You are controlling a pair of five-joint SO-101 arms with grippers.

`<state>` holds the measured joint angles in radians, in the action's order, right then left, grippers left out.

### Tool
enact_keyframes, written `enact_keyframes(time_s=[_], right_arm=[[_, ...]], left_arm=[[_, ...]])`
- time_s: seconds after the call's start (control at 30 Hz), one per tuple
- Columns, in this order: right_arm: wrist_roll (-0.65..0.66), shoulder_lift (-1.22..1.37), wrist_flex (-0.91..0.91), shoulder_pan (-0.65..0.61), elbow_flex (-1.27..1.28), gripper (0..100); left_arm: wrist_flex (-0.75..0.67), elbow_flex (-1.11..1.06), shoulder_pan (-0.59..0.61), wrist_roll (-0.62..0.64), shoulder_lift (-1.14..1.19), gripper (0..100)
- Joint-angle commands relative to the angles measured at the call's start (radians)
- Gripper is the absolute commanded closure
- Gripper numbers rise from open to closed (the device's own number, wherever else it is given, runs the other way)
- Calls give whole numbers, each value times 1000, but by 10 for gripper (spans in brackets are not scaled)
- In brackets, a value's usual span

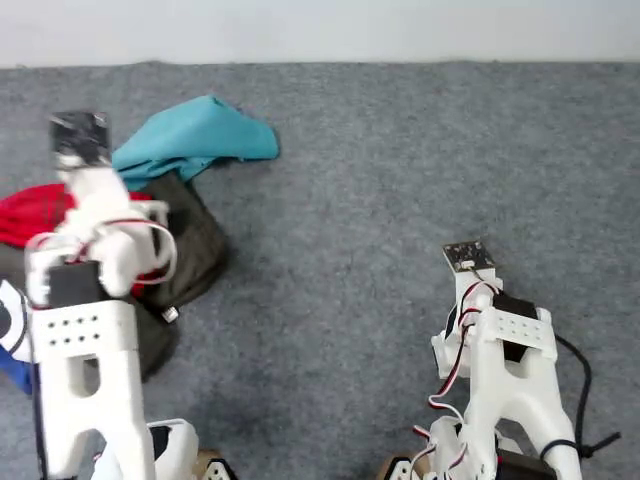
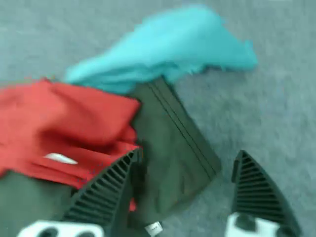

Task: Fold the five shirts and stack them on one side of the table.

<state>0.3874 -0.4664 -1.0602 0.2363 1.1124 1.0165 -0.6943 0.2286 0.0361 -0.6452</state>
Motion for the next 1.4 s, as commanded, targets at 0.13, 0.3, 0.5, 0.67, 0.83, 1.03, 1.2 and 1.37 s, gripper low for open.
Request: enact_keyframes(time_s=[0.13,0.3,0.5,0.67,0.83,1.03,1.2,1.37], right_arm=[[9,-7,10,7,-3,768],[9,-7,24,7,0,768],[9,-7,24,7,0,768],[9,-7,24,7,0,768],[9,-7,19,7,0,768],[9,-7,18,7,0,768],[9,-7,18,7,0,768],[9,-7,21,7,0,768]], left_arm=[[-448,-363,-38,18,-20,717],[-505,-410,-141,20,-20,747],[-502,-364,-175,15,-17,832],[-480,-318,-175,15,141,830],[-186,-10,-173,11,423,829],[35,272,-173,-38,690,831],[21,328,-172,-60,813,834],[-11,331,-172,-64,832,870]])
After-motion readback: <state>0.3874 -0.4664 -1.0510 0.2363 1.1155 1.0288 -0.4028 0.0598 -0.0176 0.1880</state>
